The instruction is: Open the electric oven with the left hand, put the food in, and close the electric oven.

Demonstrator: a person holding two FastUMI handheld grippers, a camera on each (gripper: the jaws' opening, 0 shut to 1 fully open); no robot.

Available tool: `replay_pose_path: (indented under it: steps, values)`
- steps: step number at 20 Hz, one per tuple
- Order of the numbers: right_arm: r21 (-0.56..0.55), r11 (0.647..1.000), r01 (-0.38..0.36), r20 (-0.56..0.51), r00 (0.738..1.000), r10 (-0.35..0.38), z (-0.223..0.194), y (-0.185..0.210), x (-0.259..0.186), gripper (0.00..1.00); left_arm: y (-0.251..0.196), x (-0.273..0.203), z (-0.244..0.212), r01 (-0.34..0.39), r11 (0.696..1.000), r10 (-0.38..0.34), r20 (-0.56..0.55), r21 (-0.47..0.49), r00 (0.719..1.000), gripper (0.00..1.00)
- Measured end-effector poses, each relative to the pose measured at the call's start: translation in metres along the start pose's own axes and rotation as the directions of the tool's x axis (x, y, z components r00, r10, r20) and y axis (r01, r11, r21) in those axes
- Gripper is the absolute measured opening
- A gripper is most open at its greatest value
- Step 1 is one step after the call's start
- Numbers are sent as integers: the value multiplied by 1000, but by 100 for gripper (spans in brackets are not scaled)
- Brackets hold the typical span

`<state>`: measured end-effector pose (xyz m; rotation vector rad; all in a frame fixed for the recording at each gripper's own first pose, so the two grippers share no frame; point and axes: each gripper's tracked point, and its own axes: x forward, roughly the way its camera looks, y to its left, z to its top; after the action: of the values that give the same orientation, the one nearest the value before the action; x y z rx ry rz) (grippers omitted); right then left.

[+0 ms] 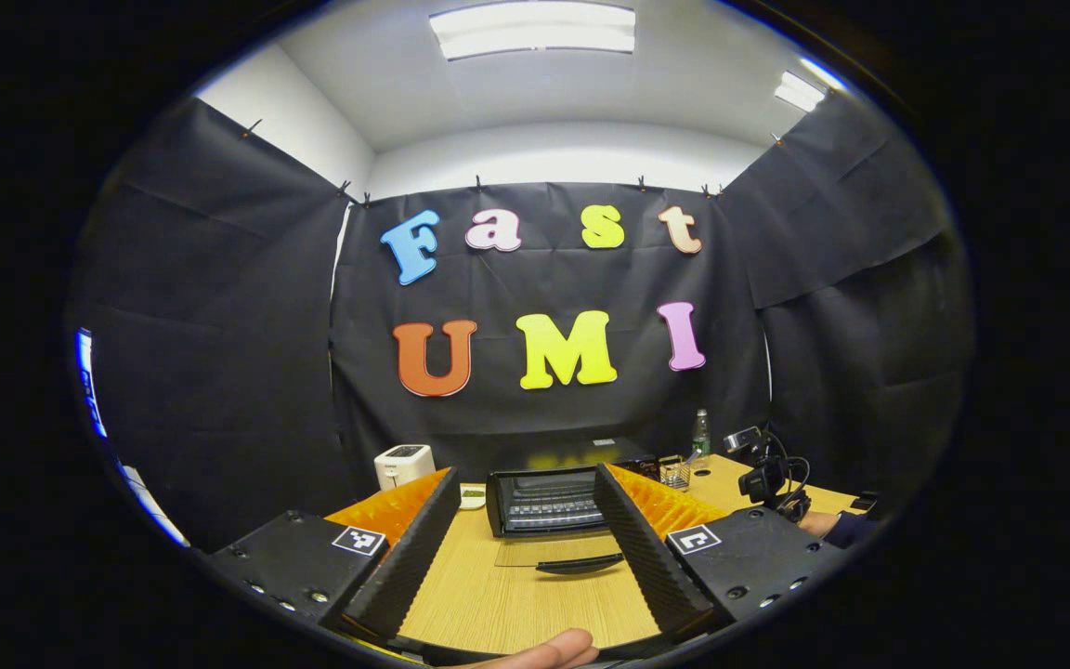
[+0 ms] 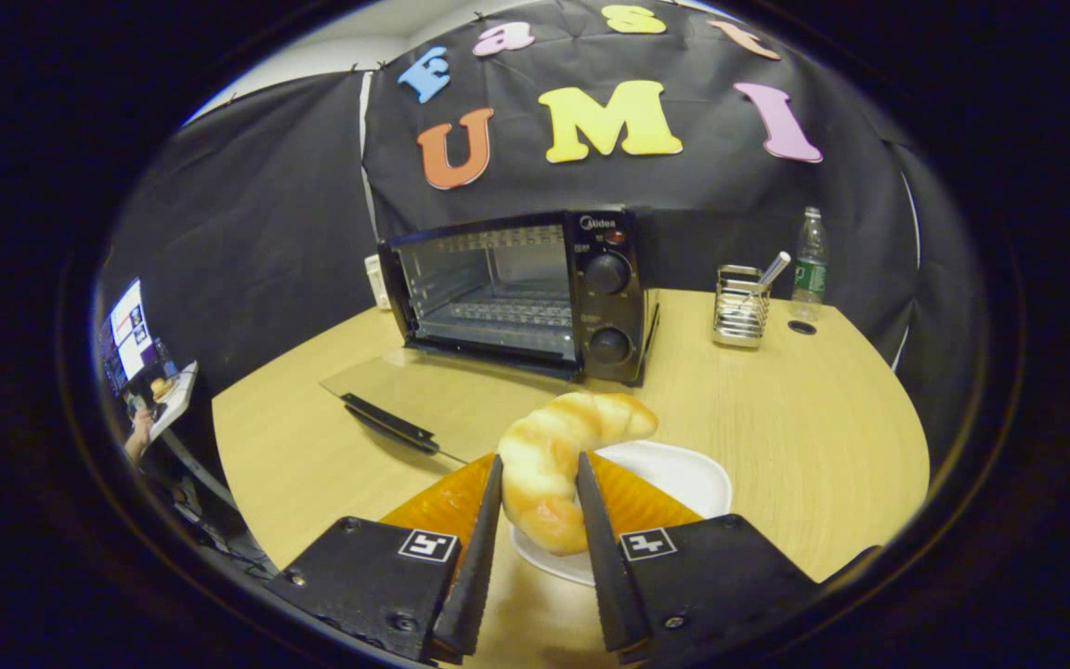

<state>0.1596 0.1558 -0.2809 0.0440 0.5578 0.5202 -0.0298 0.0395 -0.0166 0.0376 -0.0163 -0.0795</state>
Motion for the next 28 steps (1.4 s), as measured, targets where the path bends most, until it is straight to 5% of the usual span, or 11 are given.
replay_pose_path:
  steps: [8, 18, 22, 28]
  values:
    - [68, 991, -120, 144, 984, 109, 77, 71, 66, 49, 21, 0, -16, -26, 1000, 27, -28, 7, 999, 94]
    - [239, 969, 57, 70, 995, -76, 124, 85, 194, 50, 62, 13, -64, -89, 996, 83, -146, -32, 986, 94]
    - [188, 975, 115, 136, 980, -142, 147, 75, 222, 48, 71, 17, -80, -111, 994, 107, -185, -12, 977, 95]
    - [163, 976, 147, 175, 969, -175, 157, 63, 250, 51, 55, 23, -89, -62, 997, 51, -215, -46, 975, 95]
